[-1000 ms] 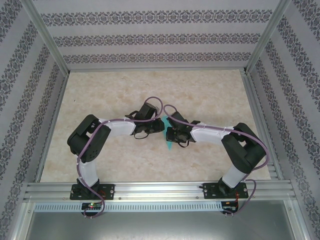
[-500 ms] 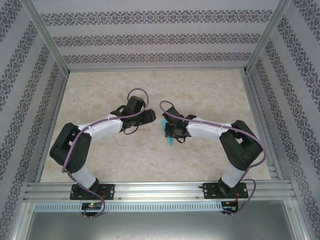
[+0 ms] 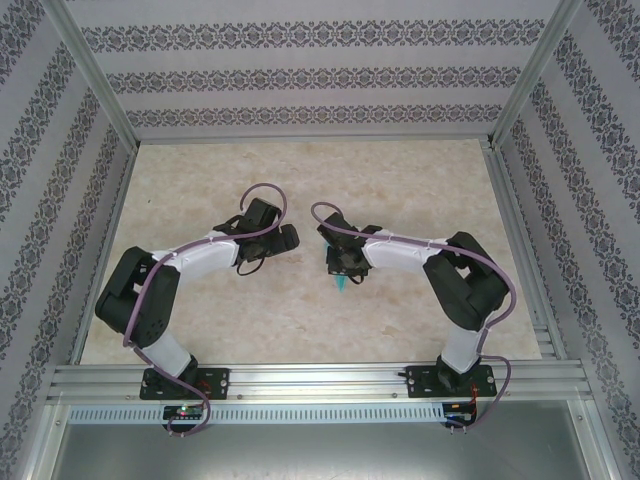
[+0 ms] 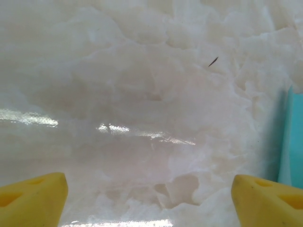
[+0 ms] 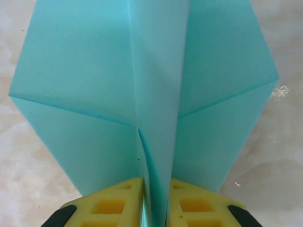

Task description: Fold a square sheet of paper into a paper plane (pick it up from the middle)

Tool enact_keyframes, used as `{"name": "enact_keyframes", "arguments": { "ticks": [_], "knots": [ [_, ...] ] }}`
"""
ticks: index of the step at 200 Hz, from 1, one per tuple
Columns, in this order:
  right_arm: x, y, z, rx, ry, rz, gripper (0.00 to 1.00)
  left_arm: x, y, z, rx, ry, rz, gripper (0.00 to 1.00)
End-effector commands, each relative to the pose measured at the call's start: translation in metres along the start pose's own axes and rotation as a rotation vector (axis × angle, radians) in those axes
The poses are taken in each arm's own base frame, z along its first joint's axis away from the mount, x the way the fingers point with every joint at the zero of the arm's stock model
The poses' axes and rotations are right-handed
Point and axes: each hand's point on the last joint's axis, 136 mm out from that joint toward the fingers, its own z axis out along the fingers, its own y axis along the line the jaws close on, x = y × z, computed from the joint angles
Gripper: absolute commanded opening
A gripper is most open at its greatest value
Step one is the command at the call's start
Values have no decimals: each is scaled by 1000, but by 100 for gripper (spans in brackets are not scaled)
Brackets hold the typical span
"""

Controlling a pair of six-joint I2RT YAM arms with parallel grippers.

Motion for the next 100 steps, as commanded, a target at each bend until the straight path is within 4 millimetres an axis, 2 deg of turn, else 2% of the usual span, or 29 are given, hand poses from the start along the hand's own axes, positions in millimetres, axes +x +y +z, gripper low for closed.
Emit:
{"name": "enact_keyframes", "arguments": {
  "ticks": [1, 47, 65, 100],
  "knots": [
    [-2, -3, 3, 53, -5, -9, 16, -5, 9, -8, -25, -30, -9, 94],
    [-1, -9, 9, 102, 1, -12, 13, -5, 16, -10, -52, -39, 3, 100],
    [-1, -8, 10, 111, 3, -20, 8, -5, 18, -10, -55, -39, 3, 100],
    [-24, -7, -14, 147, -67, -57, 4, -7, 26, -13, -75, -42, -10, 100]
  ]
}}
